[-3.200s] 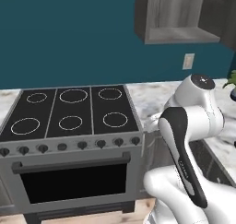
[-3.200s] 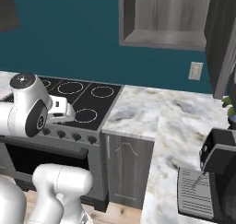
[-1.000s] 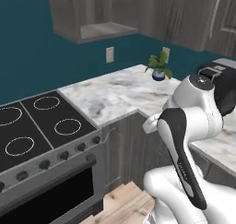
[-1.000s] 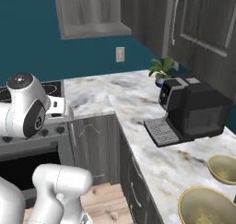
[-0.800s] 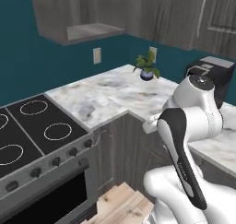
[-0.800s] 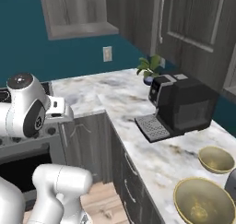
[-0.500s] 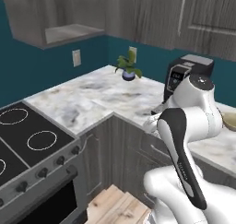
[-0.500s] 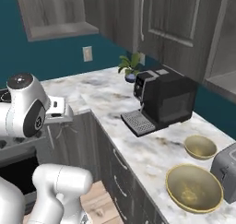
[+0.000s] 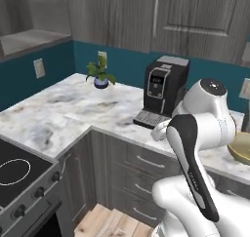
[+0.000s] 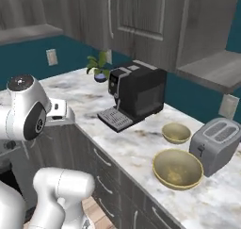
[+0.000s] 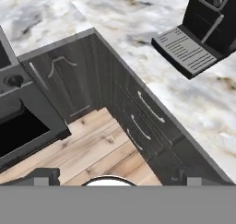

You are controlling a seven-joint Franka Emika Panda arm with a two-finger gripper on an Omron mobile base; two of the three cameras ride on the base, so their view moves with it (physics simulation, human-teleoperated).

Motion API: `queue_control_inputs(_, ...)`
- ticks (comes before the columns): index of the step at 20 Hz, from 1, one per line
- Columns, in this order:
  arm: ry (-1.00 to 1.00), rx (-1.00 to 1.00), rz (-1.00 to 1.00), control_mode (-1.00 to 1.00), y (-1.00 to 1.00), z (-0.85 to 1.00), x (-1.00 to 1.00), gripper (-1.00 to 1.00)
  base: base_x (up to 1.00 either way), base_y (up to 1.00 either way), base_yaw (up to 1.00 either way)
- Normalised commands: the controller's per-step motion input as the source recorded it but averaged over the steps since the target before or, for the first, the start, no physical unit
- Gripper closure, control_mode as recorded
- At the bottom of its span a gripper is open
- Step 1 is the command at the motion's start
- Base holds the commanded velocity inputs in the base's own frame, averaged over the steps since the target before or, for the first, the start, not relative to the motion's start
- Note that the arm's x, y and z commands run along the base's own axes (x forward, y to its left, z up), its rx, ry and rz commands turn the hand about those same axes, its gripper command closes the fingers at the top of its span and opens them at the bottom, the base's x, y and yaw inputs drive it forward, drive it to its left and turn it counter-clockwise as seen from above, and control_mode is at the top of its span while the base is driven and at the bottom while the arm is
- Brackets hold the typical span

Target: Pick up the bowls on the counter and stack them on top of one another in the open cabinet. Place the smaller bowl on top of the larger bowl.

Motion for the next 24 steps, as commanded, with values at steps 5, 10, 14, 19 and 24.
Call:
queue_control_inputs(5,0.00,0.00,0.00,1.00,0.00,0.00,0.00,-1.00,0.04,-0.12,-0.41)
queue_control_inputs(10,0.00,0.00,0.00,1.00,0.00,0.00,0.00,-1.00,0.08,-0.19,-0.42)
queue_control_inputs(14,0.00,0.00,0.00,1.00,0.00,0.00,0.00,-1.00,0.08,-0.27,-0.41)
queue_control_inputs(19,0.00,0.00,0.00,1.00,0.00,0.00,0.00,-1.00,0.08,-0.31,-0.41)
queue_control_inputs(24,0.00,0.00,0.00,1.00,0.00,0.00,0.00,-1.00,0.04,-0.40,-0.37)
